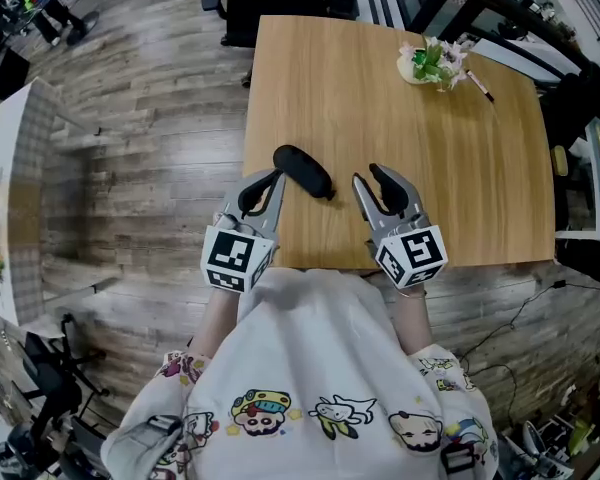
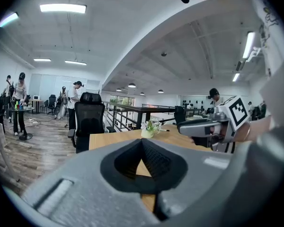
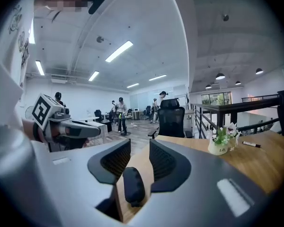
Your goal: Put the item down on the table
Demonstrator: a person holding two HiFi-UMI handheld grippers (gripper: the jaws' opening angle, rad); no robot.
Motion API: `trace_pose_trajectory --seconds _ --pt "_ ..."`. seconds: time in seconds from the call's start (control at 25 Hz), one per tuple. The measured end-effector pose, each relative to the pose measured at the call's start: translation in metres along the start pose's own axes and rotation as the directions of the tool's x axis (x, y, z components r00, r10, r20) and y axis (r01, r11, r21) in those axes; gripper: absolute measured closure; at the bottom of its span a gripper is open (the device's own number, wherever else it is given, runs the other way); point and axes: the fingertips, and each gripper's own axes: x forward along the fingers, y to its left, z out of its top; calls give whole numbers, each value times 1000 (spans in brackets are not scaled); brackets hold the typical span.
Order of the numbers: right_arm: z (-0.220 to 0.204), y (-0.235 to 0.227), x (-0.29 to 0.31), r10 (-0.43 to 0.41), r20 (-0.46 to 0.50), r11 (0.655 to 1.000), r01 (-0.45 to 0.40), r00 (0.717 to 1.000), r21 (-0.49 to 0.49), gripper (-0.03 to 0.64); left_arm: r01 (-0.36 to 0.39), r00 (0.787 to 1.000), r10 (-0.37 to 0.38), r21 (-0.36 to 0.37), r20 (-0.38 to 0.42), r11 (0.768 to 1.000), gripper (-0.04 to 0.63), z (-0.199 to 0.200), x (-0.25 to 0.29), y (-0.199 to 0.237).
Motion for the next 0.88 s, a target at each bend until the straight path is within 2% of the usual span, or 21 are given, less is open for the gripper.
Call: trace_pose_trajectory --seconds 0.6,0.88 --pt "0 -27 -41 -114 27 991 112 993 68 602 86 996 -86 -19 -7 996 596 1 15 -24" --pt "0 -35 -42 -144 37 985 140 989 97 607 91 996 -92 -34 -21 995 597 -4 21 -25"
